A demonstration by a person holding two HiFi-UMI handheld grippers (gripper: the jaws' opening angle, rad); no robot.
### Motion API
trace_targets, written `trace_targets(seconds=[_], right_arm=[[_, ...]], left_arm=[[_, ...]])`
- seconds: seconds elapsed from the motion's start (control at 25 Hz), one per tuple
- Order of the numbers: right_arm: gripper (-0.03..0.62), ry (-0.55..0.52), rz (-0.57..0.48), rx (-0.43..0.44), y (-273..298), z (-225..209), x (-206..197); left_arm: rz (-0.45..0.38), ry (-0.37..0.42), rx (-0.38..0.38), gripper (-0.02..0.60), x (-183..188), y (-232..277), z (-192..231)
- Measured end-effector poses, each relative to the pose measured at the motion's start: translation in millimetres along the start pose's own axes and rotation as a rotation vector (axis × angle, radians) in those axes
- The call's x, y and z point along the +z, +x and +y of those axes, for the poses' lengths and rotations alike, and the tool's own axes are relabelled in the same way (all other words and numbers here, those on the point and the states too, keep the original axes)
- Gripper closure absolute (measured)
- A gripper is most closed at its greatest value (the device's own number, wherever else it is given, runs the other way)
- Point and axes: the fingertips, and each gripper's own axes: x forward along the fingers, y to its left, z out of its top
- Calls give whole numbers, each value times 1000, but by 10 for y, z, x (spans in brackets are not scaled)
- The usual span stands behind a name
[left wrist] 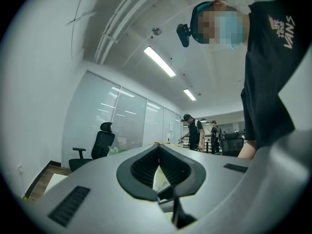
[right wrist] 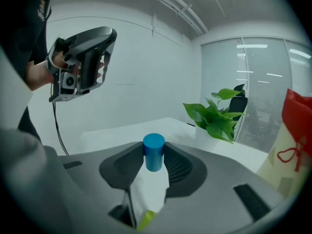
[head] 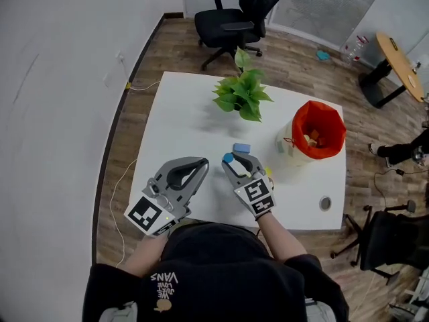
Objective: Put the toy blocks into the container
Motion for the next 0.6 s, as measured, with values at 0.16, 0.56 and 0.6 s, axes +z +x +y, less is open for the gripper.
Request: trace_targets(seconds=[0.16, 0.56, 0.6], right_arm=[[454, 3, -25, -80, -290, -194, 150], [454, 34, -88, -274, -1156, -707, 460], [454, 36, -90, -294, -1241, -749, 466]], left_arm=[[-5, -2, -72, 571, -6, 191, -124], [-2, -26, -243, 571, -35, 662, -509], [-2, -27, -260, 571, -37, 700, -555]])
